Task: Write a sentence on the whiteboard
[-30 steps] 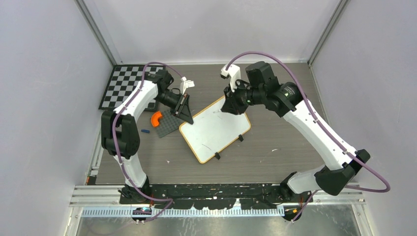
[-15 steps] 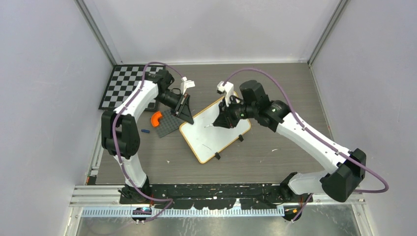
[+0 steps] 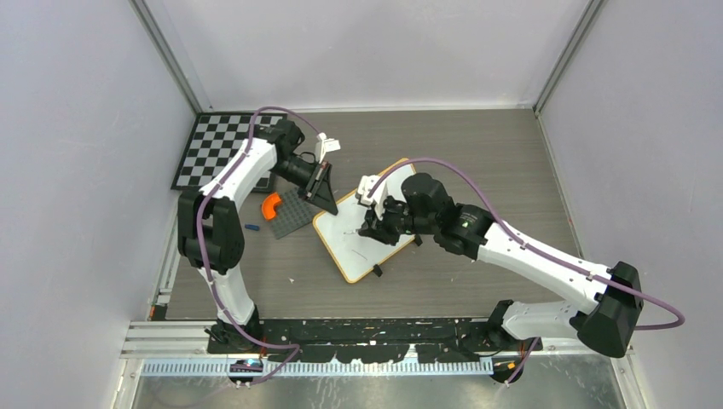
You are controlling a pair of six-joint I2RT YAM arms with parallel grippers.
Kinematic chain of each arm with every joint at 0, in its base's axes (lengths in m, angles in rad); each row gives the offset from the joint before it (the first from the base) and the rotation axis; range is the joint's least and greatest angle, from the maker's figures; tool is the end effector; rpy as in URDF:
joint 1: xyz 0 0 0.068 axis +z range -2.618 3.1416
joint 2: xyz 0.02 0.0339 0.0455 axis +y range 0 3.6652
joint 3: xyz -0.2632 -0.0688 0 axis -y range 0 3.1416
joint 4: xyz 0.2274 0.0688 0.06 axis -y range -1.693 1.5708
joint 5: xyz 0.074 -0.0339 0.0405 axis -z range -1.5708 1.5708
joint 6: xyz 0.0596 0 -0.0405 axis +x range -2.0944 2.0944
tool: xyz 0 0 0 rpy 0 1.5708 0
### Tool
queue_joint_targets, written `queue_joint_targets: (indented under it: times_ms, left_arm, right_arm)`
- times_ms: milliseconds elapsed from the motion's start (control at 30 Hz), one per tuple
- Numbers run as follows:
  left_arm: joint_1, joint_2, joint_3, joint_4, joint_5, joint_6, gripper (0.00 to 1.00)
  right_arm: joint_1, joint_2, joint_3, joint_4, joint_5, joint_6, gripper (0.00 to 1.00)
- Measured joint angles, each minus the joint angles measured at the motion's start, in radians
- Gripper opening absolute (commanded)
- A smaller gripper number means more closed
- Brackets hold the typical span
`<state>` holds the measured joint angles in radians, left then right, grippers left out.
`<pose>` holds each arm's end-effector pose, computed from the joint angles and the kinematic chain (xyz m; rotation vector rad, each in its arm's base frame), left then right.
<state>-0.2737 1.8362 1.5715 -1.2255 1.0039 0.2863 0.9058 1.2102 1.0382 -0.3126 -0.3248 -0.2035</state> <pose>0.3068 -0.1383 0.2602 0.7996 2.5656 -1.4738 0.1559 0.2296 0.3192 -1.2866 1.6812 0.7616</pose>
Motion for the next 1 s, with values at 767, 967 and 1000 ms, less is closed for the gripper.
queue_joint_targets:
  times_ms: [767, 967, 1000]
  left_arm:
    - [-0.055, 0.058, 0.115, -0.05, -0.054, 0.045, 0.0]
    - [-0.055, 0.058, 0.115, -0.051, -0.054, 0.055, 0.0]
    - [-0.055, 0.058, 0.116, -0.051, -0.054, 0.055, 0.0]
  right_arm:
    - [0.076, 0.11, 0.071, 0.036, 0.152, -0.03, 0.0]
    - [0.083, 0.126, 0.078, 0.035, 0.198, -0.032, 0.0]
    - [0.083, 0.126, 0.084, 0.036, 0.205, -0.033, 0.0]
